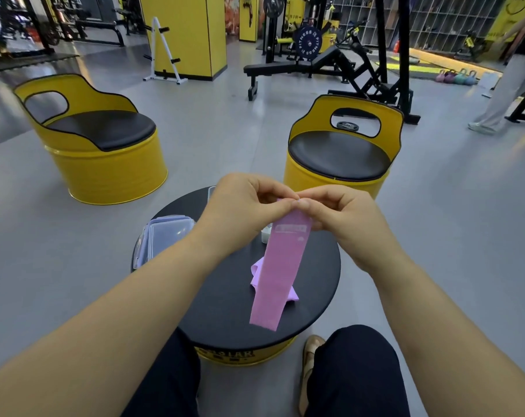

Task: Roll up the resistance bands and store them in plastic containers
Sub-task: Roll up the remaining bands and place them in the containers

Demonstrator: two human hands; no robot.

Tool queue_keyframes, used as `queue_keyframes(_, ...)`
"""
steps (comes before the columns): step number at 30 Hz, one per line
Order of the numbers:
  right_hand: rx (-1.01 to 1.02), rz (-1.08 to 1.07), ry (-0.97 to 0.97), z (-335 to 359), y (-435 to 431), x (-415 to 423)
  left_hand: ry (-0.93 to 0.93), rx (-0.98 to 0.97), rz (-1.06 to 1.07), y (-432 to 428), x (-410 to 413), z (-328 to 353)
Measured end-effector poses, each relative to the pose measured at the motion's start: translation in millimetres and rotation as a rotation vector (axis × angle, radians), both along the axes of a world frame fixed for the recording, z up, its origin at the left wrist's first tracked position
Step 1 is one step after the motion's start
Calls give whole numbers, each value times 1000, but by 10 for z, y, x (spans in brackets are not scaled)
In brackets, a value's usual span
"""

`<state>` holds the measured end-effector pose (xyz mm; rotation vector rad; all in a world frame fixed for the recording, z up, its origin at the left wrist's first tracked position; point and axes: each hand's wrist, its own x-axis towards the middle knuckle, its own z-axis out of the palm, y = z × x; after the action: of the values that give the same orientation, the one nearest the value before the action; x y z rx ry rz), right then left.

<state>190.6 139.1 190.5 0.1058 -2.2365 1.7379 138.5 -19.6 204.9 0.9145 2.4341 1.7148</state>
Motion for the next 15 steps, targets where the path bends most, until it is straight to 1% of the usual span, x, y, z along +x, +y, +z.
queue_keyframes(4, -82, -45, 43, -20, -54, 4, 25, -3, 24, -5, 13, 3)
queue_keyframes(11, -21, -65, 34, -6, -65, 9, -7, 29, 16, -45, 40, -15)
queue_keyframes(13, -24, -47, 10, 7, -60, 17, -40, 44, -2, -67, 46, -13)
queue_keyframes(15, -68, -5, -31, 21, -54, 27, -112, 81, -41, -93, 51, 0)
